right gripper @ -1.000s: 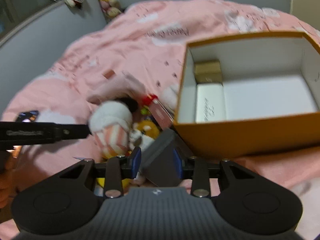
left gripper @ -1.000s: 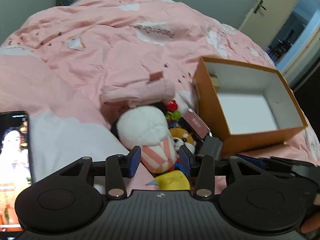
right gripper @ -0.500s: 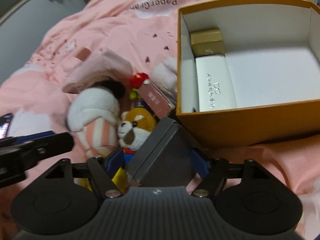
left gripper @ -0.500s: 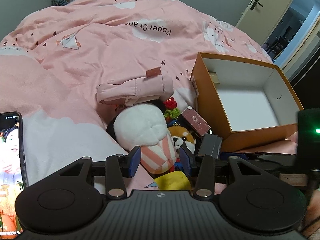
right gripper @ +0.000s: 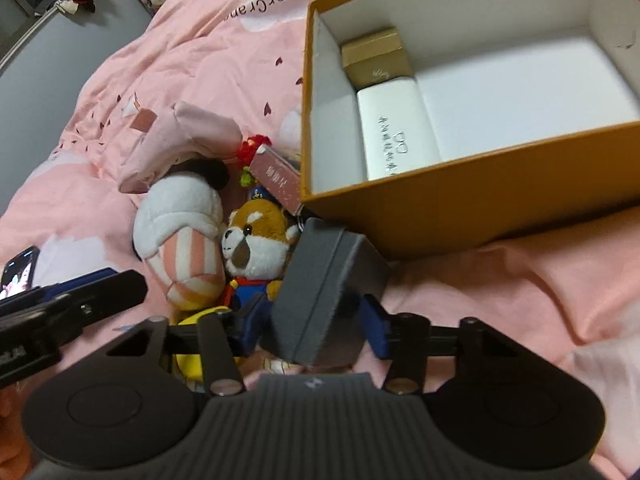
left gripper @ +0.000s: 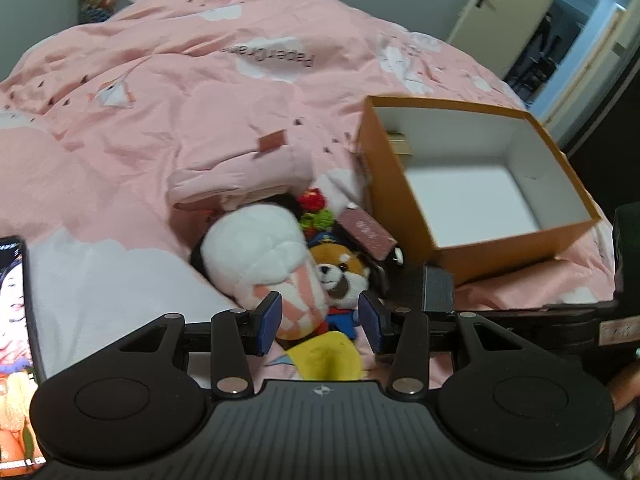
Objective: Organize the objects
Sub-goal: 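Grasp the dark grey box with the right gripper and lift it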
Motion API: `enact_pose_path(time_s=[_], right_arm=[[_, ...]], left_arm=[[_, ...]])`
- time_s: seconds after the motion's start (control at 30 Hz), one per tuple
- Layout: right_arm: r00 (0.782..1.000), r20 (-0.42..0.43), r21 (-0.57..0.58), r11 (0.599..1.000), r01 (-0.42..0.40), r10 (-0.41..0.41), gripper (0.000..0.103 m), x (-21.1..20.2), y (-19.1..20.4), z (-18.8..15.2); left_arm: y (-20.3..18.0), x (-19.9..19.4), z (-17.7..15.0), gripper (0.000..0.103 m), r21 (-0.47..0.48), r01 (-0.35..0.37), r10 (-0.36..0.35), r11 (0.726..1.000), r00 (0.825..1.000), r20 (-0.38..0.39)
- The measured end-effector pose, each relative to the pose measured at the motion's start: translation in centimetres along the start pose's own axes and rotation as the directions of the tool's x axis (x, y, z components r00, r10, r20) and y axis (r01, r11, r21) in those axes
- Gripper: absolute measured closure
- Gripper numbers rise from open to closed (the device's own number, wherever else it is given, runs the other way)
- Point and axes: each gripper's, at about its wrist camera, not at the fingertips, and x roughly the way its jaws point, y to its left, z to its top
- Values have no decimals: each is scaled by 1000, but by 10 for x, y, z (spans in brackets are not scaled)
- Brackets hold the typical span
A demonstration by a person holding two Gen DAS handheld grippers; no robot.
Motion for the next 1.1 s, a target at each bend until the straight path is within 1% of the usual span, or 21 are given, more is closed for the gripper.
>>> enact_pose_path(time_s=[0.1, 0.23, 0.33, 0.37, 0.4, 0.47, 0.53, 0.57, 0.6, 0.7, 0.77, 0.87, 0.93, 0.97, 1.1], right_arm=[[1000, 8, 4, 1000, -5, 5, 64, -13, -8, -2], [998, 48, 7, 999, -38, 38, 64, -39, -20, -6], [997, 56, 27, 998, -57, 56, 65, -49, -29, -6], [997, 62, 21, 999, -42, 40, 65, -50, -32, -6], [998, 61, 10, 1000, -12, 11, 67, -48, -35, -7], [998, 41, -19, 998, 56, -55, 67, -39, -40, -10], [995, 18, -31, 995, 100, -99, 64, -29, -45, -13], [994, 7, -25, 994, 106, -106, 62, -27, -49, -14], [995, 1, -15, 995, 98, -98, 62, -27, -53, -13], [1000, -13, 32, 999, 8, -8, 62, -30, -64, -3], [999, -25, 53, 998, -26, 28, 62, -28, -70, 6], [997, -58, 74, 996, -55, 59, 62, -18, -76, 17], [994, -80, 77, 994, -73, 79, 65, -11, -78, 22], [992, -91, 68, 995, -78, 84, 67, -7, -77, 23], [990, -111, 16, 996, -91, 93, 68, -9, -71, 25]], left_arm=[[-9, -2, 0, 52, 43, 34, -34, 998, 999, 3], [-19, -2, 0, 52, 91, 64, -64, 994, 998, 0], [-26, 0, 1, 52, 123, 74, -73, 990, 997, -16], [-28, 1, 3, 52, 137, 77, -74, 988, 997, -23], [-31, 2, 4, 51, 155, 78, -74, 985, 997, -30], [-36, 6, 6, 49, 181, 69, -63, 981, 997, -37], [-39, 10, 8, 48, 188, 58, -51, 981, 998, -41], [-40, 11, 10, 48, 184, 58, -51, 981, 998, -43], [-40, 13, 11, 48, 179, 65, -57, 982, 997, -48], [-41, 19, 16, 48, 164, 84, -73, 983, 995, -72], [-43, 24, 19, 48, 160, 82, -69, 984, 994, -82], [-44, 31, 25, 47, 140, 72, -60, 988, 994, -87], [-42, 35, 30, 47, 111, 67, -57, 992, 994, -93], [-40, 37, 33, 47, 99, 67, -58, 993, 994, -97], [-36, 44, 43, 47, 60, 57, -50, 997, 993, -107]])
